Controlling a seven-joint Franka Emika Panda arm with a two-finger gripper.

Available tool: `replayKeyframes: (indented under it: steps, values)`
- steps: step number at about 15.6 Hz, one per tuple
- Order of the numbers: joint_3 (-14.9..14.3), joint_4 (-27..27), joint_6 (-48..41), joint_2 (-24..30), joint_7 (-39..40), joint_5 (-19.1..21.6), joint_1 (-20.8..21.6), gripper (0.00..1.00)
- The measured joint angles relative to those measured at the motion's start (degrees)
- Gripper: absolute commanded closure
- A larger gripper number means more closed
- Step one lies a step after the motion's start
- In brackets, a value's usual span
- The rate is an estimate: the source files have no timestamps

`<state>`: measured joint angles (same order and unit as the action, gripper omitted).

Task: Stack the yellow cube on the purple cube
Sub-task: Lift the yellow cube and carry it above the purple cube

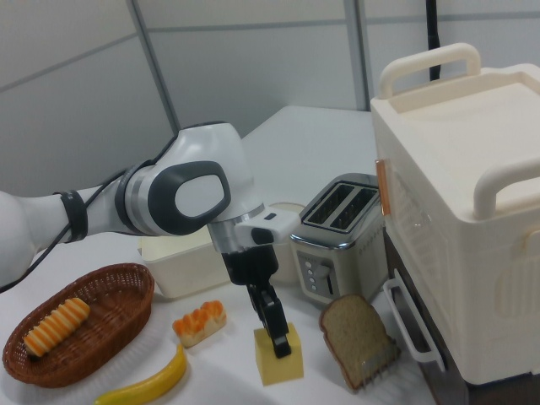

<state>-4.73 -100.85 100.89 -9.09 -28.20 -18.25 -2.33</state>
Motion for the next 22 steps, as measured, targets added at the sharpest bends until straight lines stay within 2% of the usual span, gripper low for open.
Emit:
replayKeyframes:
  steps: [3, 13, 16, 19, 22]
  values:
    - [-0.04, -0.70, -1.88, 2.29, 6.56, 0.02, -4.25, 0.90]
    - [-0.23, -3.93, -1.90, 4.74, 24.11, 0.04, -15.49, 0.89]
    - [1.83, -6.38, -1.84, 7.28, 25.52, 1.32, -18.82, 0.89]
    - [2.42, -6.88, -1.70, 8.52, 25.43, 5.82, -19.23, 0.89]
    - [2.42, -6.95, 1.22, 9.15, 23.52, 7.78, -19.33, 0.89]
